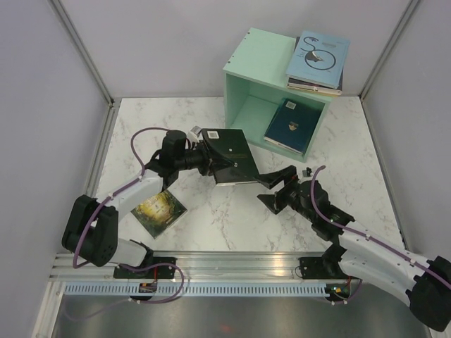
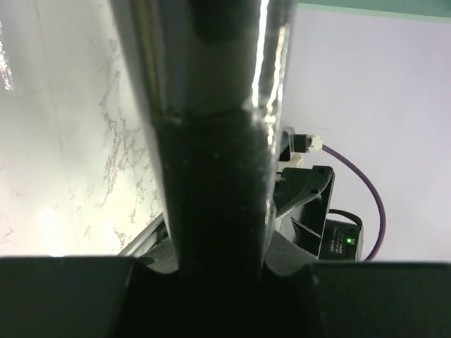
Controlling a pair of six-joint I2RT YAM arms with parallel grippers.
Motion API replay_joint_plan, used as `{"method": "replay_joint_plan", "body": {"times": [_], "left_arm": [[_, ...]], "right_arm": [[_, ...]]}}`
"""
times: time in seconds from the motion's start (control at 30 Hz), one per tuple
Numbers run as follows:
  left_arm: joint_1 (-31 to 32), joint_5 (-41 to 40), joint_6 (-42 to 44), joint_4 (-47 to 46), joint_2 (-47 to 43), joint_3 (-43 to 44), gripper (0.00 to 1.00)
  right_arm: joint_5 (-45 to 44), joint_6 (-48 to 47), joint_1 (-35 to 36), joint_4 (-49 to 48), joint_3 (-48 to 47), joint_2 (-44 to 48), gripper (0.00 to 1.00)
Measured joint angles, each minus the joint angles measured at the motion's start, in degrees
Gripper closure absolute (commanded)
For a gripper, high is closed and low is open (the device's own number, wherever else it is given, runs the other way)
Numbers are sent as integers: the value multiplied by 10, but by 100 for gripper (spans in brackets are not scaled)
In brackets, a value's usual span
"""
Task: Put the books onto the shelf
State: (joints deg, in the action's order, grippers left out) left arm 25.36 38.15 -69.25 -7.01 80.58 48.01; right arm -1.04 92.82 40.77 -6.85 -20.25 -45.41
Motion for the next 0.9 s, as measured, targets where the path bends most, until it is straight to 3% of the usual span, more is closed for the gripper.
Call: {"method": "replay_joint_plan", "body": {"times": [0.17,0.37,0.63,0.7,0.77,0.83,0.9], "left_arm": [[4,11,-23,-29,0,-6,98],[10,14,-42,-49,-4,-29,98],[13,15,-86,-87,-13,-44,98],[11,16,-101,-99,-13,-45,98],[10,17,-112,-114,-14,-45,98],[10,23,-114,-125,-13,-45,92],[10,31,-115,-137,-8,-45,72]], "right_arm": [[-6,6,0,-42,-6,-44,6],[-16,11,0,-95,-15,-84,32],[-31,8,3,-125,-40,-118,76],[-40,17,2,-138,-41,-116,95],[-44,22,2,-145,-41,-110,100],[-48,22,2,-148,-41,-102,100],[-50,19,3,-145,-40,-94,100]]}}
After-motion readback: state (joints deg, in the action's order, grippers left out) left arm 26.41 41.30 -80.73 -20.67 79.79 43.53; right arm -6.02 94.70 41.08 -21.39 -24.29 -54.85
